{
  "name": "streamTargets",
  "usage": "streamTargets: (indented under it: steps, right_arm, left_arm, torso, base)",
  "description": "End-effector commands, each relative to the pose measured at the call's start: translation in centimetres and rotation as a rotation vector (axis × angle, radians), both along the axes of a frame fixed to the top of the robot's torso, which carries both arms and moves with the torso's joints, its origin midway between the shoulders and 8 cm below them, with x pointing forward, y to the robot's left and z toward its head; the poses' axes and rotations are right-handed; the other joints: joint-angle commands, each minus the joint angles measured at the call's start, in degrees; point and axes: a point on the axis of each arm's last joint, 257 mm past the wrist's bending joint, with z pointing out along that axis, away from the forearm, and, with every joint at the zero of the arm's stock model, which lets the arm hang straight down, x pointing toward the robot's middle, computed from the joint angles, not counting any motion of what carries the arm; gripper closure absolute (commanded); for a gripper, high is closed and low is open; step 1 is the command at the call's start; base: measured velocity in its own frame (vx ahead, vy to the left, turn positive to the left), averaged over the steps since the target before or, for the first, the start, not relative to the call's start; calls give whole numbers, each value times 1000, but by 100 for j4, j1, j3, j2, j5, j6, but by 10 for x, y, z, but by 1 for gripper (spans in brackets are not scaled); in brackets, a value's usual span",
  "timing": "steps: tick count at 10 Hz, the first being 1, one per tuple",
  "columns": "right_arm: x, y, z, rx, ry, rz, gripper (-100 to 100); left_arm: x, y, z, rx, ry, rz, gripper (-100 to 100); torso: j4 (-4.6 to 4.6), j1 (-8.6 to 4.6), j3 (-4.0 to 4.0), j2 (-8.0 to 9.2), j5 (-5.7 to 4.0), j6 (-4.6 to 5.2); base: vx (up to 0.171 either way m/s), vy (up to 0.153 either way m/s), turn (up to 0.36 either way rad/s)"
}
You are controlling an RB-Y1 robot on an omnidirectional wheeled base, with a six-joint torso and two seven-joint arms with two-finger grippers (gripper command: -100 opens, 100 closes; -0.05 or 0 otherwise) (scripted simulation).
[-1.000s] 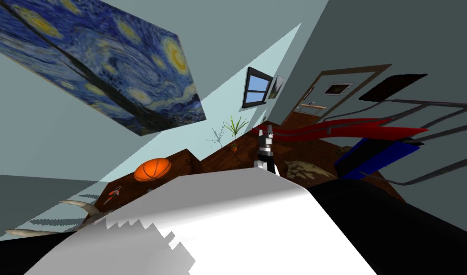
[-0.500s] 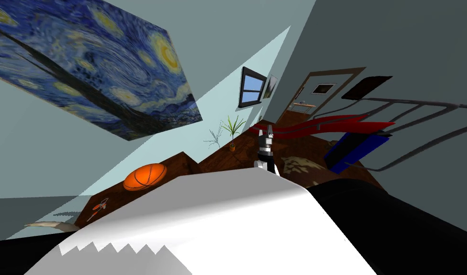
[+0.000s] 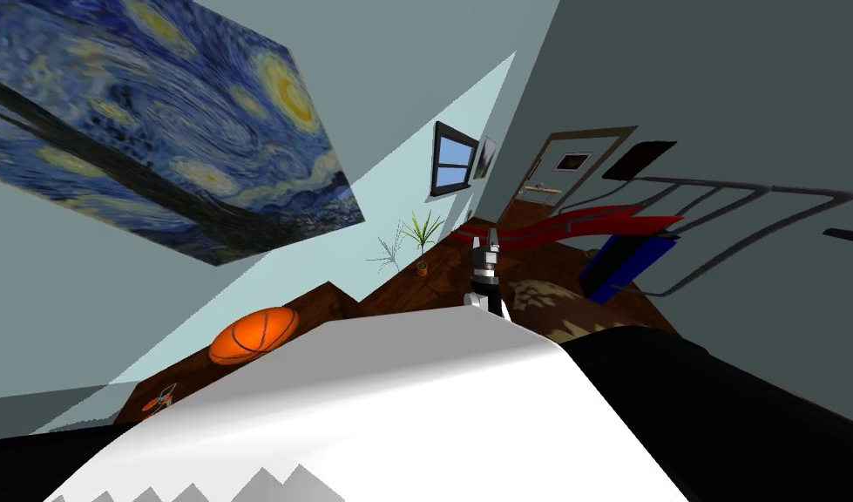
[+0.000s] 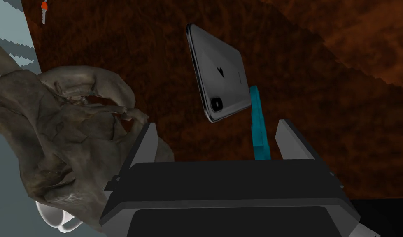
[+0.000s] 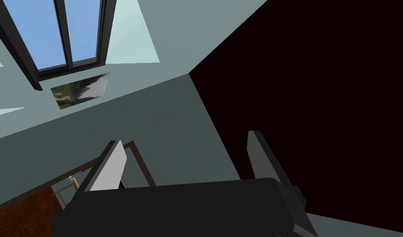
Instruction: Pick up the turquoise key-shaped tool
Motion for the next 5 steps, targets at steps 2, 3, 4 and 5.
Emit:
streamTargets:
  steps: [2, 3, 4, 5]
  right_arm:
    - [0, 0, 0, 0, 0, 0, 0]
    - [0, 0, 0, 0, 0, 0, 0]
    - [0, 0, 0, 0, 0, 0, 0]
    - [0, 0, 0, 0, 0, 0, 0]
  left_arm:
    - [-28, -13, -16, -77, 2, 70, -100]
    - [-45, -24, -25, -136, -2, 127, -100]
    - [-53, -31, -33, -159, 9, 141, -100]
    - [-72, -46, -44, -222, 8, 201, -100]
  torso:
    - [1, 1, 1, 2, -1, 7]
    - [1, 5, 1, 2, 0, 1]
    - [1, 10, 1, 2, 1, 5]
    - [1, 10, 2, 3, 1, 1]
  base:
    - [1, 42, -206]
    - [1, 59, -227]
    - [-5, 59, -125]
    - [-6, 70, -227]
